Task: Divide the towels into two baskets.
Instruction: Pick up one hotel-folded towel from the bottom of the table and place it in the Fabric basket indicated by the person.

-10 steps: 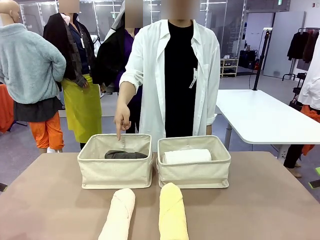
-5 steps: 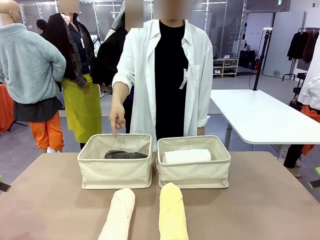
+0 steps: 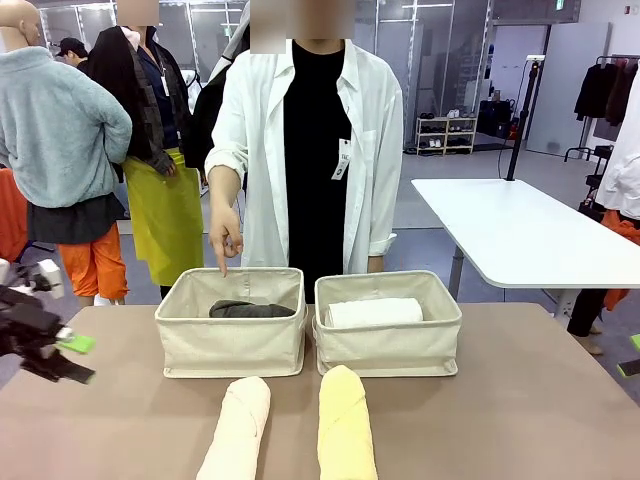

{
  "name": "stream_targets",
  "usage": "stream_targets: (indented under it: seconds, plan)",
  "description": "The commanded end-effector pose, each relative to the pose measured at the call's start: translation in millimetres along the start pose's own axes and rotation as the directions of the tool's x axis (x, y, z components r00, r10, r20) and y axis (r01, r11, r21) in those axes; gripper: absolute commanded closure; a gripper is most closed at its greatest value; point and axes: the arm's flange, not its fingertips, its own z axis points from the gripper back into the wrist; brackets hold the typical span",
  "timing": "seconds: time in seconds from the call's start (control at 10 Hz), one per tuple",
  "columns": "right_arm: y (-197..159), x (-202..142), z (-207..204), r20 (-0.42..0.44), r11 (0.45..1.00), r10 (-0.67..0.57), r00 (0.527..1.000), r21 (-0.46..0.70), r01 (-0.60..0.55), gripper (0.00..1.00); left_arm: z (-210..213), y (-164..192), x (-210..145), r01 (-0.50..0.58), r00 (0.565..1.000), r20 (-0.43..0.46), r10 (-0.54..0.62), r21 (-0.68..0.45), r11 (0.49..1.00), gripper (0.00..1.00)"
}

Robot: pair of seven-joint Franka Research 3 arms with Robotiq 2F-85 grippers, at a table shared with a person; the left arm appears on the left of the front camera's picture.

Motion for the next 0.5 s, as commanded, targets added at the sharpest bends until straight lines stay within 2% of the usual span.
stream_targets:
  seconds: [0.0,0.4]
  plan:
    - [3.4,-0.6,-1.4,0.003,1.000,0.006,1.000,-0.014,-0.006,0.06,-41.3,-27.5,4.7,-0.069,0.996,0.065,0.063,0.102,0.992,0.00]
    - [3.4,-0.6,-1.4,0.003,1.000,0.006,1.000,-0.014,-0.006,0.06,-120.0,-43.3,14.4,-0.076,0.997,0.022,0.073,0.264,0.961,0.00]
